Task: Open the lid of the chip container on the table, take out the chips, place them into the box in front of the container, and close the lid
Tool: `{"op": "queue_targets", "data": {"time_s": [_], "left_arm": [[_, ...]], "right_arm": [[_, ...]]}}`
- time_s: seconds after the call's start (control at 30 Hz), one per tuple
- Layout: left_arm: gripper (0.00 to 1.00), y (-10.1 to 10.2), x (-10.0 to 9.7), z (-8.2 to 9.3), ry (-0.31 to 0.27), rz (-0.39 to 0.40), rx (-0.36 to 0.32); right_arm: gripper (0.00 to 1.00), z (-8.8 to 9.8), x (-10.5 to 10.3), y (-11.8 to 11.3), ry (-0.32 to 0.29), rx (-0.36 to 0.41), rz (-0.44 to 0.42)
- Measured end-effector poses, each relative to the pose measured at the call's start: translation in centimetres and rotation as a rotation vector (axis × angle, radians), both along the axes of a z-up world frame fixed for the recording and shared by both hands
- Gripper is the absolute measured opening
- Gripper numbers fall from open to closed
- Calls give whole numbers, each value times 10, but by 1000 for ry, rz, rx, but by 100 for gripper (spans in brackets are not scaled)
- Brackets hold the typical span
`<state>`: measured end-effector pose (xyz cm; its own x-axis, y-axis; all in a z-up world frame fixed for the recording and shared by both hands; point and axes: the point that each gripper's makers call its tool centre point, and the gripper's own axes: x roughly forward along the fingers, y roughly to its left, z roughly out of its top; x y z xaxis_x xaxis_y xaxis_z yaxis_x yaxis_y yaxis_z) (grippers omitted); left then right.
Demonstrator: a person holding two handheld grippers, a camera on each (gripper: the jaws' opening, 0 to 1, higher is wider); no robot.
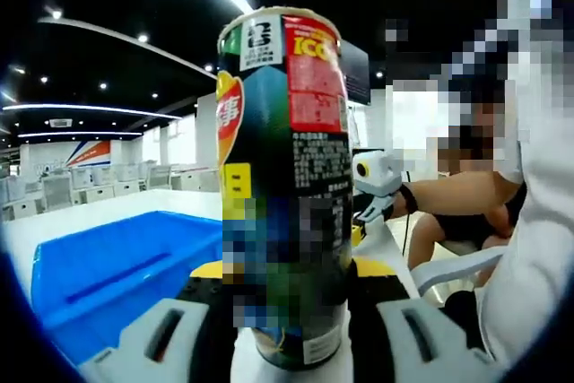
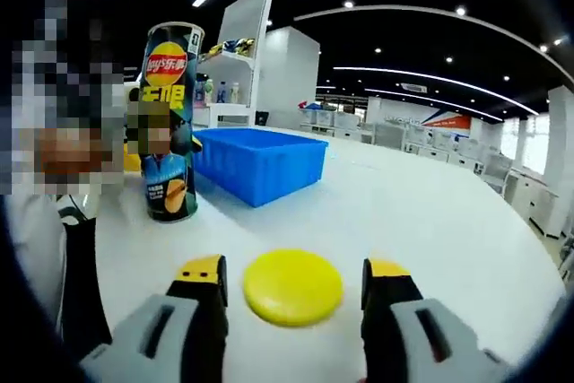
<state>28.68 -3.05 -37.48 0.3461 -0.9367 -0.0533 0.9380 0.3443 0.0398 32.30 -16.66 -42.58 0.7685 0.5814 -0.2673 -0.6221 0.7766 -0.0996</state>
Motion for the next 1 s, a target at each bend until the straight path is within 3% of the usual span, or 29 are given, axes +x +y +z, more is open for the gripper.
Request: {"op": "queue_targets", "data": {"time_s": [0.6,0.87,1.0], "left_arm": [[49,-1,-3,0,1,-11,-12],[49,-1,-3,0,0,-11,-18],[49,0,-3,1,0,-12,-24]], "right_arm": [[57,-13,2,1,37,-14,11],[47,-15,2,0,64,15,-1],[47,-14,1,-1,59,15,-2]]}}
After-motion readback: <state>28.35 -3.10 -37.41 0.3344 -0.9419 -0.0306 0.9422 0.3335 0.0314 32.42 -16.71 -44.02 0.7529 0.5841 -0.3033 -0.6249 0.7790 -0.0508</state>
